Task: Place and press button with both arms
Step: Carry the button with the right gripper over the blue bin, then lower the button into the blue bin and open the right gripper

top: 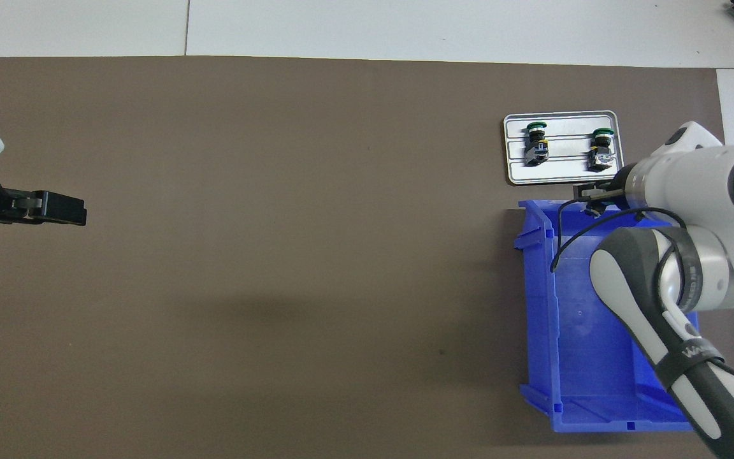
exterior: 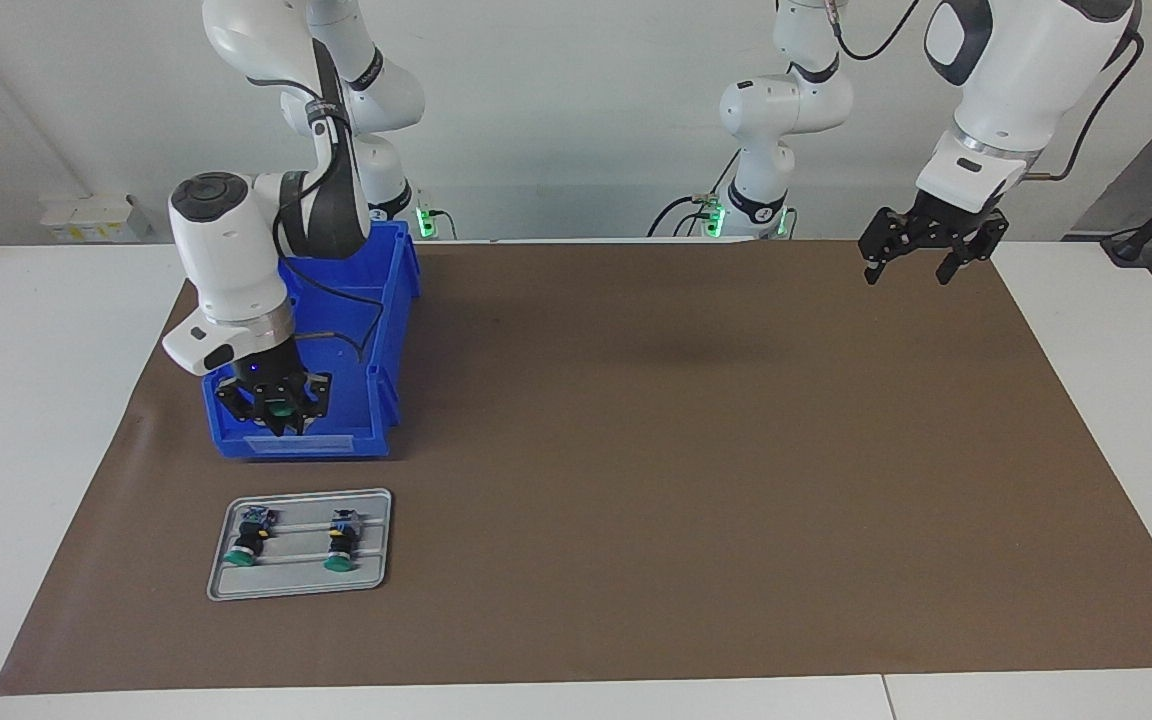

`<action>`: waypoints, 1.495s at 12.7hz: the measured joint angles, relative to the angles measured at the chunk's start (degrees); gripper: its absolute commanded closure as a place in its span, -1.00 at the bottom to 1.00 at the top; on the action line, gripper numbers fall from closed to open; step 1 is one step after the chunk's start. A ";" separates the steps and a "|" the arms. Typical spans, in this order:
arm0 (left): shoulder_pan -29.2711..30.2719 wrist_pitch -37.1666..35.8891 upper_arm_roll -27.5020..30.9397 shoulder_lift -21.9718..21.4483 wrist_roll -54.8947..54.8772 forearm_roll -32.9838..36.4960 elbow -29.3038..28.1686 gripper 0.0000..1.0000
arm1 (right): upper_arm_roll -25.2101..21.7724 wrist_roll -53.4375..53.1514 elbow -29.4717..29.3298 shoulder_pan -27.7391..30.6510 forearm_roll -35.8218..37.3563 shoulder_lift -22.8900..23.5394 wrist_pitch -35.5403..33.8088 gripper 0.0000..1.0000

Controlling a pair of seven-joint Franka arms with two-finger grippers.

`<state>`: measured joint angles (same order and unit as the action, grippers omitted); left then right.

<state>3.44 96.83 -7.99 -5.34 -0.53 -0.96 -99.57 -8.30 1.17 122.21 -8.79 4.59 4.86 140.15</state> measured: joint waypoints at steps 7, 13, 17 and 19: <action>0.00 0.00 0.00 0.00 0.00 0.00 0.00 -1.00 | 0.04 0.17 18.06 1.87 0.00 -5.12 16.00 0.70; 0.00 0.00 0.00 0.00 0.00 0.00 0.00 -1.00 | 0.05 0.18 18.77 2.60 0.00 -5.09 16.00 -0.97; 0.00 0.00 0.00 0.00 0.00 0.00 0.00 -1.00 | 0.36 0.18 14.49 2.51 0.00 -5.87 9.84 -0.97; 0.00 0.00 0.00 0.00 0.00 0.00 0.00 -1.00 | 0.48 0.17 7.07 2.48 -0.01 -6.90 -0.91 -0.97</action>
<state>3.44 96.83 -7.99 -5.34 -0.53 -0.96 -99.57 -7.82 1.34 129.28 -6.31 4.59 -2.04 139.25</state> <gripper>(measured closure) 0.000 0.013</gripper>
